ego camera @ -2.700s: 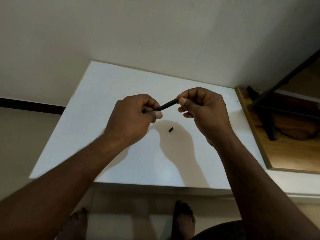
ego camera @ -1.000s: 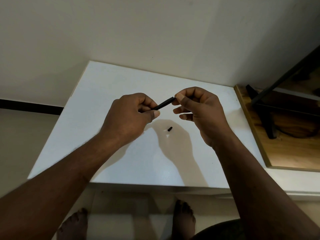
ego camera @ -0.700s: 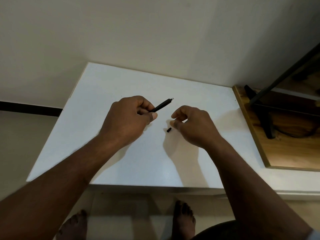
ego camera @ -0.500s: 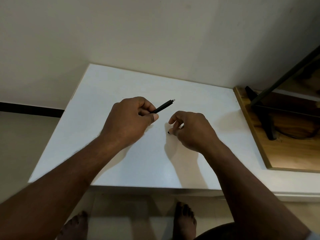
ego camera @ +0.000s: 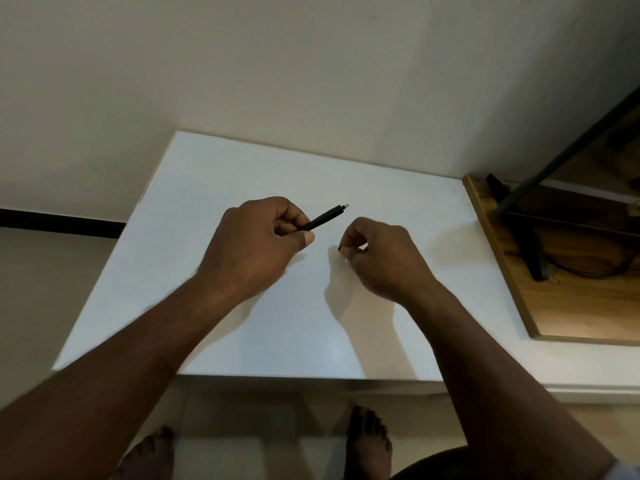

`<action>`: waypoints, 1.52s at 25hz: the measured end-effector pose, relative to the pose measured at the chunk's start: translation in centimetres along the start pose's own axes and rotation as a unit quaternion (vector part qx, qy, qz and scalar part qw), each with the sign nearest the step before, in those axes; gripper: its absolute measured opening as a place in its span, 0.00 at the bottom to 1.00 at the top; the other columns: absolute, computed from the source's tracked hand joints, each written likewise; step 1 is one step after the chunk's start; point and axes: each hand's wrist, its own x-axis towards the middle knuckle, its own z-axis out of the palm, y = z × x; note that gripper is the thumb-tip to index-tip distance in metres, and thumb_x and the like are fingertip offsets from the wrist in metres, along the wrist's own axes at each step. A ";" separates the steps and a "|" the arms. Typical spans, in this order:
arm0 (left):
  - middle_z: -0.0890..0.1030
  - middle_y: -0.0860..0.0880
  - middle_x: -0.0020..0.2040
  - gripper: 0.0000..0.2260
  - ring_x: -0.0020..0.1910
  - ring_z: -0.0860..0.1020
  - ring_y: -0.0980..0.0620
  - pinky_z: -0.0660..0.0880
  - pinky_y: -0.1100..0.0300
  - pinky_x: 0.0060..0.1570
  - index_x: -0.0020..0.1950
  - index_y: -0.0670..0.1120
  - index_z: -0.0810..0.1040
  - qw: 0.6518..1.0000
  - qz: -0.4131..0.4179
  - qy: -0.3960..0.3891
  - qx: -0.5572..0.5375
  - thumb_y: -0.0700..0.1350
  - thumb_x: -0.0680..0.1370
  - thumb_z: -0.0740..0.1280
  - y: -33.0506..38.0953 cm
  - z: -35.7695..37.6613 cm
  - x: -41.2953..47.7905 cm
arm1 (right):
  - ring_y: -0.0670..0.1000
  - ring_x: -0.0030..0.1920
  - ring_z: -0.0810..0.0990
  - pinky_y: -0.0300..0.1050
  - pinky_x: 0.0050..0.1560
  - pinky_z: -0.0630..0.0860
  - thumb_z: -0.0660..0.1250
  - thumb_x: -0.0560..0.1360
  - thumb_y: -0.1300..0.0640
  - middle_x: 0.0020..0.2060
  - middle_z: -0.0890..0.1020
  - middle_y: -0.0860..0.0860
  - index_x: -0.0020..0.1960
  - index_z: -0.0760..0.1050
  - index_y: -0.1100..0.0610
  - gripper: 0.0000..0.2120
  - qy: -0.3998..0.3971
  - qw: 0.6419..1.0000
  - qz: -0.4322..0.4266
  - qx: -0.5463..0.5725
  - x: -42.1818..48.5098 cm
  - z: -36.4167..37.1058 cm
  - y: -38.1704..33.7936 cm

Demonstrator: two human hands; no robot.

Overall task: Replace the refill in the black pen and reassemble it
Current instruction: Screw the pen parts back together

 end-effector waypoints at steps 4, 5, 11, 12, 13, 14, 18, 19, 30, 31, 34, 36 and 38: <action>0.86 0.63 0.37 0.03 0.41 0.82 0.66 0.71 0.68 0.37 0.45 0.56 0.84 1.000 0.002 0.007 0.002 0.50 0.75 0.77 -0.1 0.0 0.1 | 0.46 0.39 0.87 0.44 0.41 0.83 0.74 0.78 0.59 0.40 0.87 0.46 0.45 0.82 0.50 0.05 0.110 0.967 0.018 0.227 0.3 -2.4 -0.6; 0.86 0.62 0.37 0.03 0.41 0.82 0.66 0.71 0.68 0.37 0.45 0.56 0.84 1.000 0.004 0.010 0.003 0.50 0.75 0.77 -0.1 0.0 0.1 | 0.46 0.39 0.88 0.41 0.39 0.82 0.74 0.78 0.59 0.41 0.87 0.46 0.46 0.83 0.50 0.05 0.116 0.959 0.014 0.258 0.3 -2.7 -0.8; 0.86 0.60 0.38 0.04 0.42 0.82 0.65 0.72 0.67 0.39 0.43 0.57 0.83 1.000 0.007 0.013 0.010 0.50 0.75 0.77 -0.1 0.0 0.0 | 0.46 0.40 0.87 0.36 0.40 0.80 0.73 0.79 0.61 0.43 0.89 0.46 0.50 0.87 0.51 0.07 0.098 0.945 -0.005 0.312 0.0 -3.1 -1.3; 0.85 0.61 0.38 0.04 0.41 0.82 0.65 0.72 0.67 0.39 0.43 0.58 0.83 1.000 0.006 0.014 0.013 0.50 0.75 0.77 0.0 0.0 -0.1 | 0.46 0.40 0.87 0.36 0.41 0.80 0.73 0.79 0.62 0.42 0.89 0.46 0.50 0.87 0.50 0.08 0.094 0.946 -0.010 0.309 0.0 -3.1 -1.4; 0.85 0.61 0.37 0.05 0.41 0.82 0.64 0.72 0.67 0.39 0.43 0.58 0.83 1.000 0.006 0.015 0.014 0.50 0.75 0.77 0.0 -0.1 -0.1 | 0.46 0.41 0.87 0.36 0.41 0.81 0.73 0.79 0.62 0.42 0.88 0.46 0.50 0.87 0.50 0.08 0.090 0.948 -0.014 0.305 0.0 -3.1 -1.4; 0.85 0.61 0.37 0.05 0.41 0.82 0.64 0.72 0.67 0.39 0.43 0.58 0.83 1.000 0.007 0.016 0.016 0.50 0.75 0.77 0.0 -0.1 -0.1 | 0.46 0.41 0.87 0.37 0.42 0.81 0.73 0.79 0.62 0.42 0.88 0.46 0.50 0.87 0.50 0.08 0.086 0.950 -0.017 0.301 0.0 -3.1 -1.4; 0.85 0.61 0.38 0.04 0.42 0.83 0.63 0.72 0.66 0.40 0.44 0.57 0.84 1.000 0.013 0.016 0.019 0.49 0.75 0.77 0.1 -0.1 -0.2 | 0.48 0.42 0.87 0.38 0.41 0.80 0.73 0.78 0.64 0.45 0.89 0.47 0.51 0.86 0.51 0.09 0.082 0.951 -0.022 0.297 -0.1 -3.0 -1.4; 0.85 0.61 0.38 0.04 0.42 0.83 0.63 0.73 0.66 0.40 0.44 0.57 0.84 1.000 0.014 0.016 0.019 0.49 0.75 0.77 0.1 -0.1 -0.2 | 0.49 0.42 0.87 0.38 0.41 0.80 0.73 0.78 0.64 0.45 0.89 0.47 0.51 0.86 0.51 0.09 0.081 0.950 -0.022 0.300 0.0 -3.0 -1.4; 0.85 0.62 0.38 0.07 0.42 0.81 0.65 0.71 0.67 0.38 0.42 0.60 0.82 0.999 0.021 0.021 0.028 0.50 0.75 0.77 0.1 -0.2 -0.1 | 0.48 0.41 0.87 0.36 0.40 0.78 0.73 0.78 0.65 0.43 0.88 0.44 0.51 0.86 0.52 0.09 0.077 0.953 -0.040 0.291 0.0 -3.1 -1.4; 0.85 0.61 0.38 0.06 0.42 0.81 0.65 0.71 0.67 0.38 0.42 0.60 0.82 0.999 0.021 0.022 0.029 0.50 0.75 0.77 0.0 -0.2 0.0 | 0.48 0.41 0.87 0.36 0.40 0.78 0.73 0.78 0.64 0.43 0.88 0.44 0.51 0.86 0.51 0.09 0.076 0.953 -0.040 0.290 0.0 -3.2 -1.4; 0.85 0.61 0.38 0.05 0.41 0.82 0.64 0.71 0.67 0.39 0.42 0.60 0.83 0.999 0.027 0.015 0.031 0.50 0.75 0.76 0.0 -0.3 0.0 | 0.48 0.42 0.87 0.37 0.40 0.80 0.73 0.78 0.64 0.42 0.88 0.46 0.50 0.86 0.50 0.09 0.075 0.956 -0.043 0.280 0.0 -3.1 -1.4; 0.85 0.61 0.38 0.06 0.41 0.82 0.63 0.72 0.67 0.39 0.42 0.60 0.82 0.999 0.032 0.014 0.033 0.50 0.75 0.76 0.1 -0.3 0.0 | 0.48 0.42 0.87 0.37 0.40 0.80 0.73 0.78 0.64 0.41 0.88 0.45 0.50 0.86 0.50 0.09 0.074 0.957 -0.043 0.276 -0.1 -3.1 -1.5; 0.85 0.60 0.38 0.06 0.41 0.82 0.63 0.73 0.66 0.40 0.42 0.59 0.83 0.999 0.033 0.017 0.032 0.49 0.75 0.76 0.1 -0.3 0.0 | 0.48 0.42 0.87 0.36 0.39 0.79 0.74 0.78 0.64 0.40 0.88 0.44 0.50 0.85 0.51 0.09 0.074 0.956 -0.043 0.279 0.0 -3.1 -1.5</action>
